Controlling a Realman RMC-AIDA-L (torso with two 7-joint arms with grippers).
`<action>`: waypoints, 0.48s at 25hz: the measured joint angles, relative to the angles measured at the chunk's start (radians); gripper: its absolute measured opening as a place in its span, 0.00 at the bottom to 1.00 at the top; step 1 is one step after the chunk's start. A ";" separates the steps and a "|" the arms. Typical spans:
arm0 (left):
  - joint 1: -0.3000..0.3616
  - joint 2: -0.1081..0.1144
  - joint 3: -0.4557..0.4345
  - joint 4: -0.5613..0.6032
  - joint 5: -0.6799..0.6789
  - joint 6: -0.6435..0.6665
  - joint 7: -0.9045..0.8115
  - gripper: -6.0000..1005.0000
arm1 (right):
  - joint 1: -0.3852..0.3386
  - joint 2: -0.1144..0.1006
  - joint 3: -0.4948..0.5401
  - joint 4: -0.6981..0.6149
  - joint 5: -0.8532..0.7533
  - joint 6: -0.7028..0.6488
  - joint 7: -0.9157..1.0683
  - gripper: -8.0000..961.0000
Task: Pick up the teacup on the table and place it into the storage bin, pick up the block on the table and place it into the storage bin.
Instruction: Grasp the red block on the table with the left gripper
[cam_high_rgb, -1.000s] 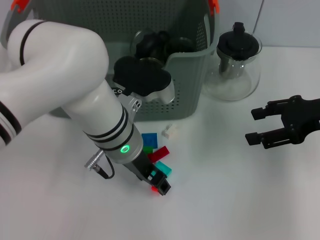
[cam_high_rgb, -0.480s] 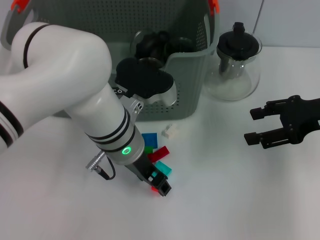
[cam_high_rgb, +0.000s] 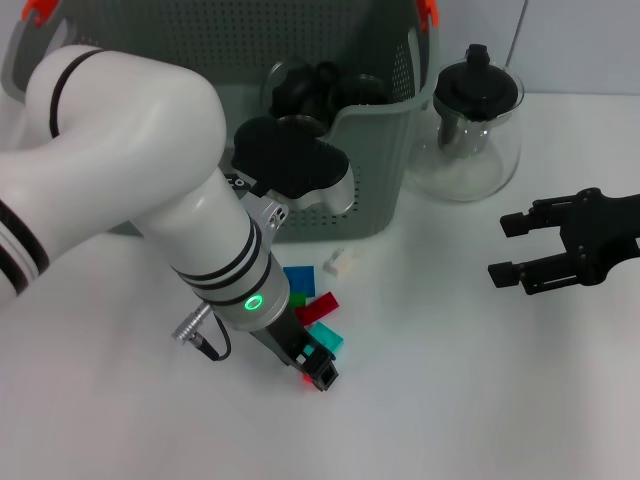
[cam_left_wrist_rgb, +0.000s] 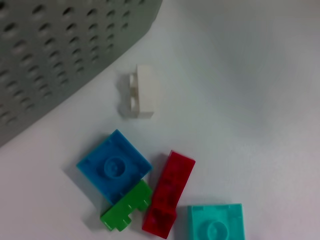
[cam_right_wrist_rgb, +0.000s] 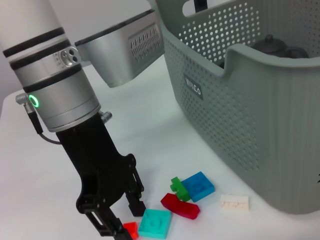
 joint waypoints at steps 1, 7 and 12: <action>0.000 0.000 0.000 0.000 0.000 0.000 0.000 0.54 | 0.000 0.000 0.000 0.000 0.000 0.000 0.000 0.87; -0.001 0.000 0.001 -0.001 0.000 -0.006 0.000 0.50 | 0.002 0.000 0.001 0.000 0.000 0.001 0.000 0.87; -0.003 0.000 0.011 -0.003 0.000 -0.010 0.000 0.49 | 0.005 0.000 0.001 0.000 0.000 0.004 0.000 0.87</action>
